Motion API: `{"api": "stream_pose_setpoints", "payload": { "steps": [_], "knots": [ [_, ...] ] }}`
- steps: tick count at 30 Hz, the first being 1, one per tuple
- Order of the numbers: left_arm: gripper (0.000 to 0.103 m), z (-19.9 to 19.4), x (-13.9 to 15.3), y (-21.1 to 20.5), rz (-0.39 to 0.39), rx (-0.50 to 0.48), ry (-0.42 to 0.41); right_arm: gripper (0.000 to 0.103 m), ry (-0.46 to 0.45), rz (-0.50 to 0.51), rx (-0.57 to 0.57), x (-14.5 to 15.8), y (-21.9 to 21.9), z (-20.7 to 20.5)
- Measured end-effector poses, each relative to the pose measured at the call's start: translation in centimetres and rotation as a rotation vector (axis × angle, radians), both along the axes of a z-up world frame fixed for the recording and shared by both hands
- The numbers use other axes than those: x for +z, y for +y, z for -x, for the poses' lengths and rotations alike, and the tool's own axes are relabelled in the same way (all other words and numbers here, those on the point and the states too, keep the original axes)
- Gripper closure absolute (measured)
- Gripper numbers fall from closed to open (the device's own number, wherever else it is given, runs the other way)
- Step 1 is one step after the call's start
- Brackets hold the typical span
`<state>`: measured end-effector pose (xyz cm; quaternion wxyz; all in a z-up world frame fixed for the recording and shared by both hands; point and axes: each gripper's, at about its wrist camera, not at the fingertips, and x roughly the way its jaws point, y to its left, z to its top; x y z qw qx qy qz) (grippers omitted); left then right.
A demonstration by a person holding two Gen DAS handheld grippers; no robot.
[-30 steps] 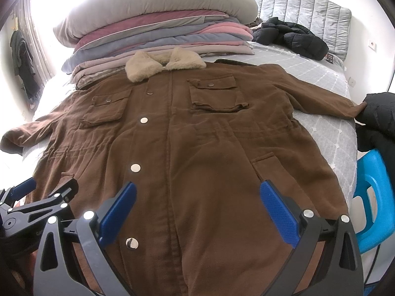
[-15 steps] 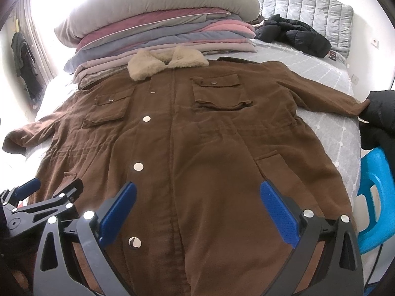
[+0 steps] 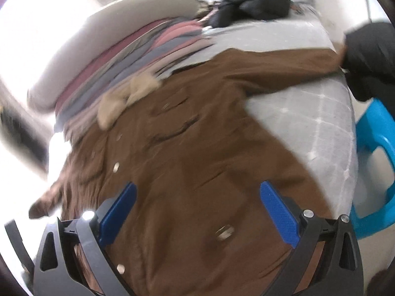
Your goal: Fold large clothes
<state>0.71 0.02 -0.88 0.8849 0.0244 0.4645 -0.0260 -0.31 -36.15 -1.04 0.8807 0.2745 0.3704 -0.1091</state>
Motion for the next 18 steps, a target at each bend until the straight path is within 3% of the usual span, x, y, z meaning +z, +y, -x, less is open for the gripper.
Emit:
{"api": "stream_pose_setpoints", "payload": {
  "steps": [9, 13, 15, 18],
  "knots": [
    [0.007, -0.3, 0.5, 2.3, 0.033, 0.019, 0.010, 0.006, 0.008, -0.211, -0.271, -3.0, -15.9, -0.9],
    [0.007, -0.7, 0.5, 3.1, 0.043, 0.028, 0.018, 0.006, -0.015, -0.286, -0.392, -4.4, -21.0, -1.6],
    [0.007, -1.0, 0.4, 3.4, 0.051, 0.029, 0.026, 0.006, -0.046, -0.382, -0.453, -5.9, -23.7, -2.1],
    [0.007, -1.4, 0.2, 3.4, 0.060, 0.025, 0.041, 0.007, -0.048, -0.419, -0.520, -7.2, -25.8, -3.4]
  ]
}}
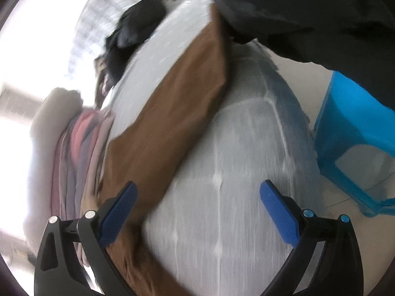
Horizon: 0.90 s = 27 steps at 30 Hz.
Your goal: Fold large clothes
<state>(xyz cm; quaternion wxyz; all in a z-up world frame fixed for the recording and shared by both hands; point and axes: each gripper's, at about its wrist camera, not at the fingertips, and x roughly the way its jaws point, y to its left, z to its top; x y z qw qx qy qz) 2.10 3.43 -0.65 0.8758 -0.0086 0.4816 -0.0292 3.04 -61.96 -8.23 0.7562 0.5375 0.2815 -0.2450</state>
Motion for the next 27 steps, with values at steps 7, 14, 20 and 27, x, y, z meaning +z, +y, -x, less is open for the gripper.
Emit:
{"api": "stream_pose_setpoints", "payload": {
  "steps": [7, 14, 20, 27],
  "knots": [
    [0.007, -0.8, -0.6, -0.5, -0.001, -0.013, 0.024, 0.007, 0.034, 0.071, -0.153, -0.3, -4.2, -3.6],
    [0.007, -1.2, -1.3, -0.6, 0.011, -0.016, 0.059, 0.097, -0.049, 0.114, -0.202, -1.1, -4.9, -4.2],
    [0.007, -1.2, -1.3, -0.4, 0.012, -0.010, 0.059, 0.097, -0.163, 0.171, -0.166, 0.2, -4.5, -3.1],
    [0.007, -1.0, -0.8, 0.2, 0.021, -0.005, 0.045, 0.097, -0.234, 0.395, -0.059, 7.2, -1.2, -4.5]
  ]
}}
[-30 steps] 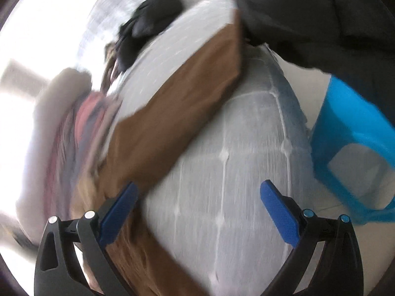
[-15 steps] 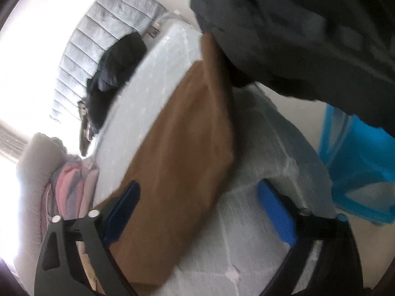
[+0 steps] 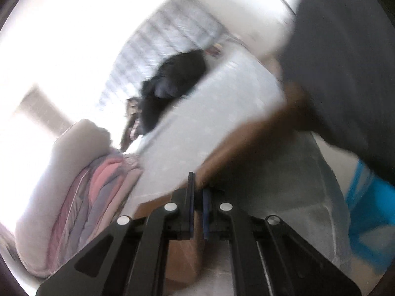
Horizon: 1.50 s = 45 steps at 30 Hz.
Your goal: Fold large clothes
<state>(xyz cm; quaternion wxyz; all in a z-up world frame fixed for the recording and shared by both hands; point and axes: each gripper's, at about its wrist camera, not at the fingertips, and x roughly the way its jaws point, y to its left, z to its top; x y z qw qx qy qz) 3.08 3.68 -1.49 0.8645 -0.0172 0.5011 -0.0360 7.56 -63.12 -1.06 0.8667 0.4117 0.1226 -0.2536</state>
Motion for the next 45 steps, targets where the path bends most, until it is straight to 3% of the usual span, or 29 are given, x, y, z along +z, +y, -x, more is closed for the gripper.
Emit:
{"api": "stream_pose_setpoints", "payload": {
  "steps": [7, 9, 12, 14, 18, 20, 22, 23, 27, 30, 33, 36, 39, 41, 45],
  "knots": [
    [0.007, 0.3, 0.7, 1.2, 0.024, 0.018, -0.013, 0.097, -0.023, 0.225, 0.176, 8.0, 6.9, -5.5],
    [0.007, 0.5, 1.1, 1.5, 0.021, 0.020, -0.030, 0.097, -0.026, 0.319, 0.280, 10.0, 11.6, -8.0],
    [0.007, 0.6, 1.5, 2.4, 0.033, 0.035, -0.040, 0.097, -0.006, 0.449, 0.444, 10.6, 19.4, -10.6],
    [0.007, 0.8, 1.8, 3.1, 0.039, 0.047, -0.049, 0.097, 0.030, 0.559, 0.595, 9.6, 26.3, -12.2],
    [0.007, 1.0, 2.3, 4.8, 0.046, 0.076, -0.064, 0.097, 0.159, 0.732, 0.936, 3.9, 39.3, -14.0],
    [0.007, 1.1, 2.4, 5.7, 0.052, 0.092, -0.068, 0.096, 0.310, 0.763, 1.131, -0.8, 44.5, -14.8],
    [0.007, 1.2, 2.6, 6.6, 0.060, 0.104, -0.071, 0.084, 0.459, 0.784, 1.229, -5.1, 47.2, -15.1],
    [0.007, 1.3, 2.6, 6.9, 0.063, 0.108, -0.074, 0.069, 0.480, 0.778, 1.248, -6.1, 47.5, -14.8],
    [0.007, 1.7, 3.0, 8.5, 0.080, 0.132, -0.084, 0.050, 0.382, 0.692, 1.226, -4.5, 45.8, -13.2],
    [0.007, 1.7, 3.3, 9.3, 0.089, 0.143, -0.091, 0.045, 0.259, 0.601, 1.193, -1.4, 44.7, -12.2],
    [0.007, 1.8, 3.4, 9.9, 0.088, 0.156, -0.098, 0.037, 0.179, 0.483, 1.070, 1.0, 41.4, -11.7],
    [0.007, 1.8, 3.3, 10.6, 0.094, 0.175, -0.099, 0.037, 0.207, 0.227, 0.879, 0.9, 35.3, -13.9],
    [0.007, 1.9, 3.3, 10.9, 0.098, 0.182, -0.100, 0.037, 0.229, 0.048, 0.791, -0.7, 31.3, -16.4],
    [0.007, 1.9, 3.3, 11.0, 0.098, 0.183, -0.101, 0.037, 0.244, 0.006, 0.790, -1.4, 31.3, -18.1],
    [0.007, 1.8, 3.3, 11.2, 0.107, 0.186, -0.094, 0.036, 0.381, -0.111, 0.810, -4.8, 34.1, -22.0]
  ]
}}
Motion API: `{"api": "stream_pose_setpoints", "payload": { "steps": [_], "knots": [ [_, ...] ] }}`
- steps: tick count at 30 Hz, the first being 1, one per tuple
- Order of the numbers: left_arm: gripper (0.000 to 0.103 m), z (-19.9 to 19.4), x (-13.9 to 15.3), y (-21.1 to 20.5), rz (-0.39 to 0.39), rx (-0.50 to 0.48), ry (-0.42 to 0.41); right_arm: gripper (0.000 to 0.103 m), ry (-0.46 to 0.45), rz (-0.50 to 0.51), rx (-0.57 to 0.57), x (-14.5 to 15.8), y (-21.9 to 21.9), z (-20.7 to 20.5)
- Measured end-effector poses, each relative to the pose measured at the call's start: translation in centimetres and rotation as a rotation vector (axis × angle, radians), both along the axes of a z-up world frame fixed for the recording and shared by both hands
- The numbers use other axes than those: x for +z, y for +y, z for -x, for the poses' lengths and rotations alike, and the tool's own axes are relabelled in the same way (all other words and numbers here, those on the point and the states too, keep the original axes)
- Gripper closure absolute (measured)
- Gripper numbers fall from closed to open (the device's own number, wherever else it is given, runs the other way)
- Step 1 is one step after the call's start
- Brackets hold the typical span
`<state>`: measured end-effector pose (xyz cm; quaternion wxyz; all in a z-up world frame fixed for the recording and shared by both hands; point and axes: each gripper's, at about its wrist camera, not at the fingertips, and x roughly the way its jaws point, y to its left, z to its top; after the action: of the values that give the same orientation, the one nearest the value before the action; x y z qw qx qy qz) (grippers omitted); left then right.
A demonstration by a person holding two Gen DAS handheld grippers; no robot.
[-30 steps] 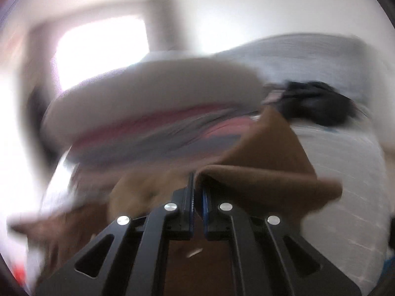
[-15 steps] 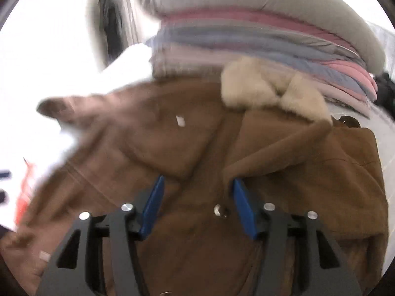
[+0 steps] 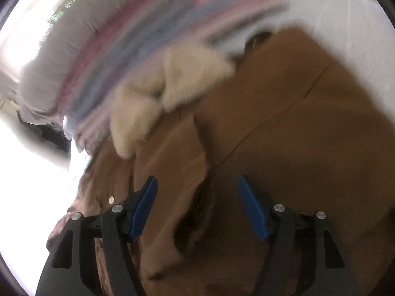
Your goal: Fold large clothes
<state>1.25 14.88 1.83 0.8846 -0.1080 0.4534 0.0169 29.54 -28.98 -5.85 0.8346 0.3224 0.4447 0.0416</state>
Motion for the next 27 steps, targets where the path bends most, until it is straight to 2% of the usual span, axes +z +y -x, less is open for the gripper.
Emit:
{"api": "stream_pose_setpoints", "payload": {
  "steps": [2, 3, 7, 9, 11, 14, 19, 20, 23, 26, 27],
  "knots": [
    [0.007, 0.0, 0.0, 0.0, 0.010, -0.006, 0.003, 0.035, -0.018, -0.055, 0.040, 0.2, 2.6, -0.6],
    [0.007, 0.0, 0.0, 0.0, 0.011, -0.007, 0.001, 0.035, -0.042, -0.041, 0.062, 0.8, 3.7, -0.5],
    [0.007, 0.0, 0.2, 0.1, 0.009, -0.005, -0.006, 0.034, -0.221, 0.002, 0.346, 5.4, 12.8, 0.2],
    [0.007, -0.1, 0.1, 0.3, 0.011, 0.000, -0.004, 0.034, -0.242, 0.011, 0.516, 6.3, 17.3, 1.3],
    [0.007, -0.1, 0.1, 0.5, 0.004, 0.007, -0.006, 0.034, -0.261, 0.028, 0.591, 6.7, 19.3, 2.8],
    [0.007, -0.1, 0.1, 1.4, 0.022, 0.012, -0.006, 0.032, -0.261, 0.006, 0.557, 6.5, 18.3, 4.9],
    [0.007, -0.4, 0.8, 5.4, 0.087, 0.064, -0.024, 0.031, -0.212, -0.055, 0.430, 4.6, 11.9, 11.0],
    [0.007, -0.5, 1.1, 7.1, 0.118, 0.083, -0.033, 0.028, -0.201, -0.064, 0.412, 4.0, 11.2, 12.0],
    [0.007, -1.0, 1.2, 11.8, 0.208, 0.161, -0.047, 0.027, -0.166, -0.129, 0.358, 2.6, 8.3, 16.6],
    [0.007, -2.3, -0.2, 18.1, 0.384, 0.256, -0.028, 0.027, -0.143, -0.174, 0.343, 1.7, 7.5, 18.6],
    [0.007, -2.6, -0.6, 19.6, 0.415, 0.291, -0.023, 0.027, -0.143, -0.181, 0.344, 1.5, 7.4, 18.9]
  ]
}}
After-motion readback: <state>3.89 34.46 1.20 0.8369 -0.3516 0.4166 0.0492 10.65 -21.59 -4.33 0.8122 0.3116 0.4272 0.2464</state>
